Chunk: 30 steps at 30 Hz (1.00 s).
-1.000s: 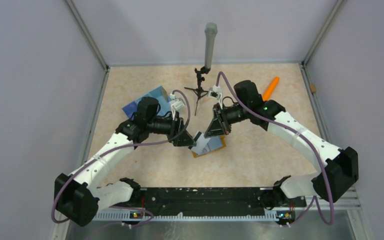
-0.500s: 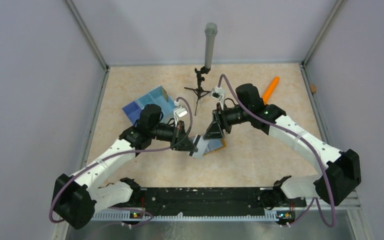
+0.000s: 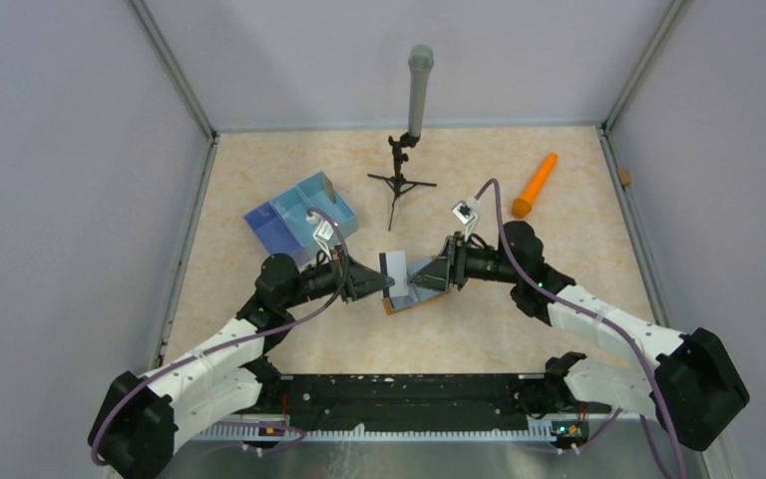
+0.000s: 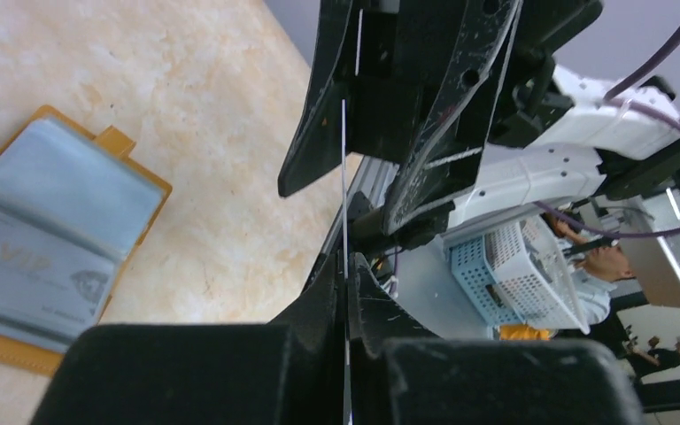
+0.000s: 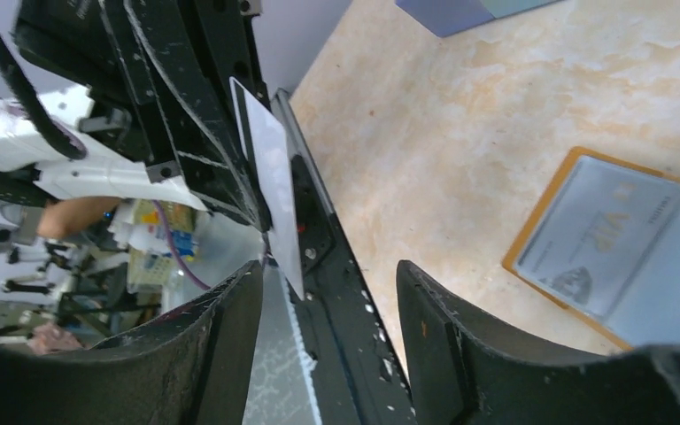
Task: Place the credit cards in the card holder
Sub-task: Insert the credit card into the card holder.
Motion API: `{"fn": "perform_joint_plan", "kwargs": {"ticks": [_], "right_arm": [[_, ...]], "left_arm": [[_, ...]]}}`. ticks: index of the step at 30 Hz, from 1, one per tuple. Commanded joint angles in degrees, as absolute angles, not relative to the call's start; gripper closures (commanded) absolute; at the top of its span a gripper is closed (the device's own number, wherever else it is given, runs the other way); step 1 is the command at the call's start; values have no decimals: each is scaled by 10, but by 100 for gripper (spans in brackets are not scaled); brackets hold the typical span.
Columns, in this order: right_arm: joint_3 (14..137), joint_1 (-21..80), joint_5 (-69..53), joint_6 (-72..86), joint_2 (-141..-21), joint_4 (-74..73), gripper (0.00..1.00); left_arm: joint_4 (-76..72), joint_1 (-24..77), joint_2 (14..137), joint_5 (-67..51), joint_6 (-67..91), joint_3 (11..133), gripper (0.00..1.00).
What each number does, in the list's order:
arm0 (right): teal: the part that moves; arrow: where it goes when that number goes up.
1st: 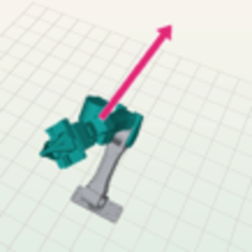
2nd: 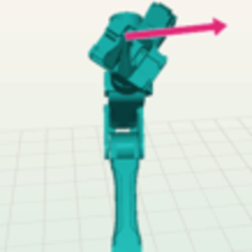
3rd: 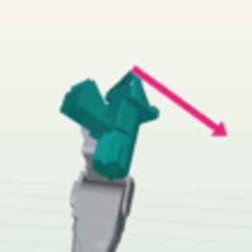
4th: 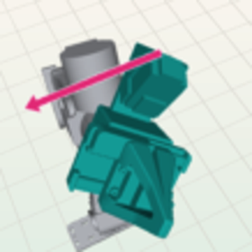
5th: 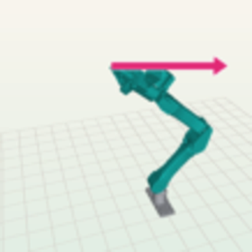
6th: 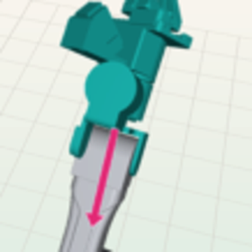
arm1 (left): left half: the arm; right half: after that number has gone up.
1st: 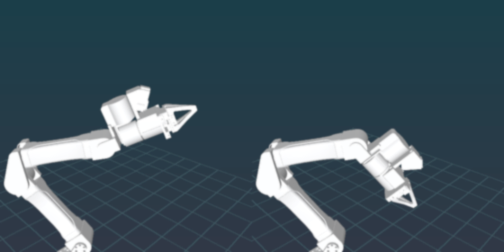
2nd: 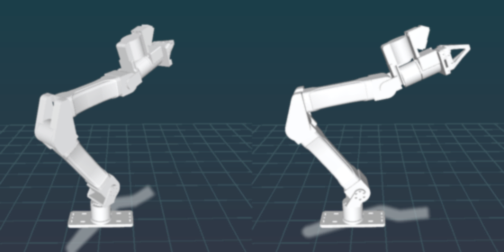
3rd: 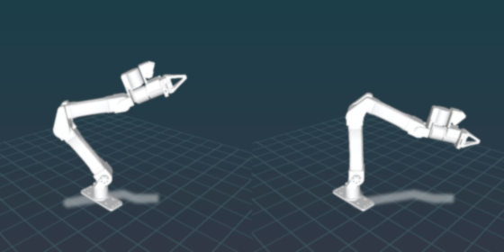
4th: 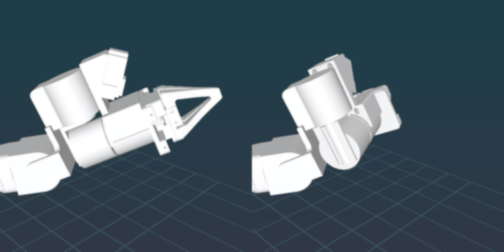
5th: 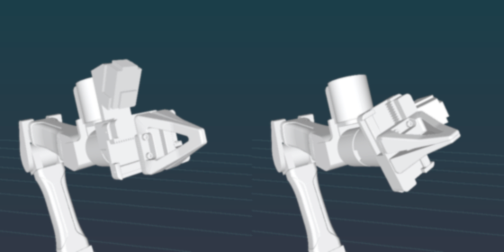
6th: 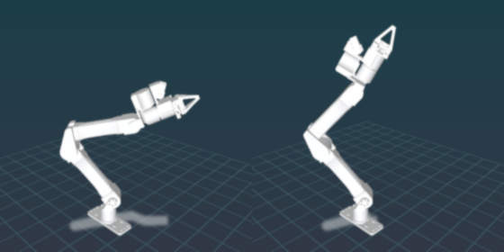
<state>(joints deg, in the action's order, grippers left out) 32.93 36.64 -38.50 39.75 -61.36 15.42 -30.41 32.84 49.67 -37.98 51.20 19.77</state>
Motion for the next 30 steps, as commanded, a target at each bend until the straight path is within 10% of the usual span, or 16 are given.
{"fn": "perform_joint_plan", "kwargs": {"ticks": [1,11,15,17,30], "right_arm": [[322,383,-377,486,-622,328,46],[318,387,-382,510,-677,376,100],[332,358,-311,439,-679,229,100],[341,351,-270,381,-684,167,100],[371,339,-215,289,-824,140,100]], "left_arm": [[-449,345,516,-335,571,188,100],[-448,362,554,-328,571,193,95],[-331,362,553,-275,546,203,19],[-261,362,547,-219,536,204,7],[-70,383,696,-94,534,280,28]]}}
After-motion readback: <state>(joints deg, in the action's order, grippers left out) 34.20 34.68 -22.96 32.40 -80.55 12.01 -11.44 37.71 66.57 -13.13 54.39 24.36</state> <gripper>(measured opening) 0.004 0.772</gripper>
